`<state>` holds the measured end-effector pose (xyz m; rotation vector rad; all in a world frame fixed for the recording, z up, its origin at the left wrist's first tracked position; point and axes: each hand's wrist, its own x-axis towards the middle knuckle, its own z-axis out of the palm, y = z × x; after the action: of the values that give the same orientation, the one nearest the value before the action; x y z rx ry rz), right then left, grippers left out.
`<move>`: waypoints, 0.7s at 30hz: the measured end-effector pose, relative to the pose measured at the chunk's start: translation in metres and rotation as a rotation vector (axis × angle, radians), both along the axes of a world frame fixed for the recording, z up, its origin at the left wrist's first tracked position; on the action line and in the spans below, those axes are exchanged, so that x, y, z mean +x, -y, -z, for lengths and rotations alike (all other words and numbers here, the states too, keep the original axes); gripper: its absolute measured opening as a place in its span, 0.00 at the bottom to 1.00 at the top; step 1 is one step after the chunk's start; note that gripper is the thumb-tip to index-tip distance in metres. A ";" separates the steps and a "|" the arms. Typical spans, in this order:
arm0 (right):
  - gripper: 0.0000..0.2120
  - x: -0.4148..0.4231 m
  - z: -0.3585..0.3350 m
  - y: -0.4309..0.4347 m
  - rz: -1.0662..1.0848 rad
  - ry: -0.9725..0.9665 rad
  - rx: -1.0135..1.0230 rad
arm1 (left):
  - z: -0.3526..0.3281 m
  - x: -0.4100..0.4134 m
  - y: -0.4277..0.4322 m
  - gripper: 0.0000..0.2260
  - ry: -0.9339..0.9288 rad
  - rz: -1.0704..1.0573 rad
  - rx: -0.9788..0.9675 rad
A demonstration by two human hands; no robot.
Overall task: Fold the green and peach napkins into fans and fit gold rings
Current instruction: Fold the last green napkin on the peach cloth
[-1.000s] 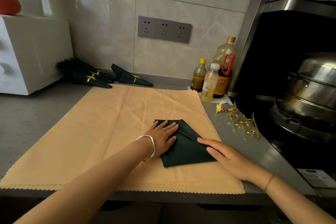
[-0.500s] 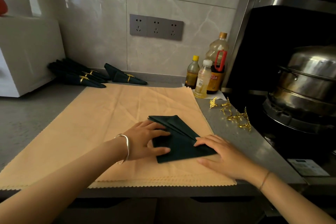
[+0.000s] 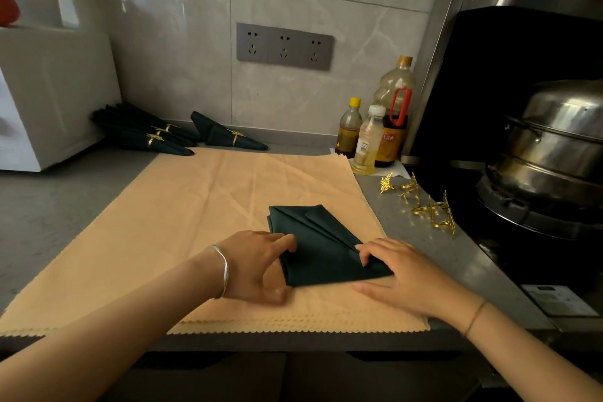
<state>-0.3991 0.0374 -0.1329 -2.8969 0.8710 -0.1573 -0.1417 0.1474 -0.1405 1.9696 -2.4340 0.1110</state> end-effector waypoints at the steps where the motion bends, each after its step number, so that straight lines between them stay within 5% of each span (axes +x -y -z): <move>1: 0.15 0.000 0.000 0.000 0.001 0.004 -0.002 | 0.000 0.000 0.002 0.33 0.020 0.003 -0.003; 6: 0.14 0.004 0.000 0.004 0.015 0.077 -0.013 | 0.002 0.008 0.014 0.15 -0.109 -0.016 -0.131; 17: 0.07 0.020 0.008 0.026 0.127 0.347 0.152 | 0.012 0.003 0.040 0.07 -0.576 -0.251 -0.239; 21: 0.19 0.025 0.009 0.027 0.099 0.307 0.176 | 0.015 0.001 0.042 0.24 -0.392 -0.145 -0.248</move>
<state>-0.3744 0.0101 -0.1415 -2.5768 0.9185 -0.4931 -0.1402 0.1052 -0.1559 1.8506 -1.9361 0.0225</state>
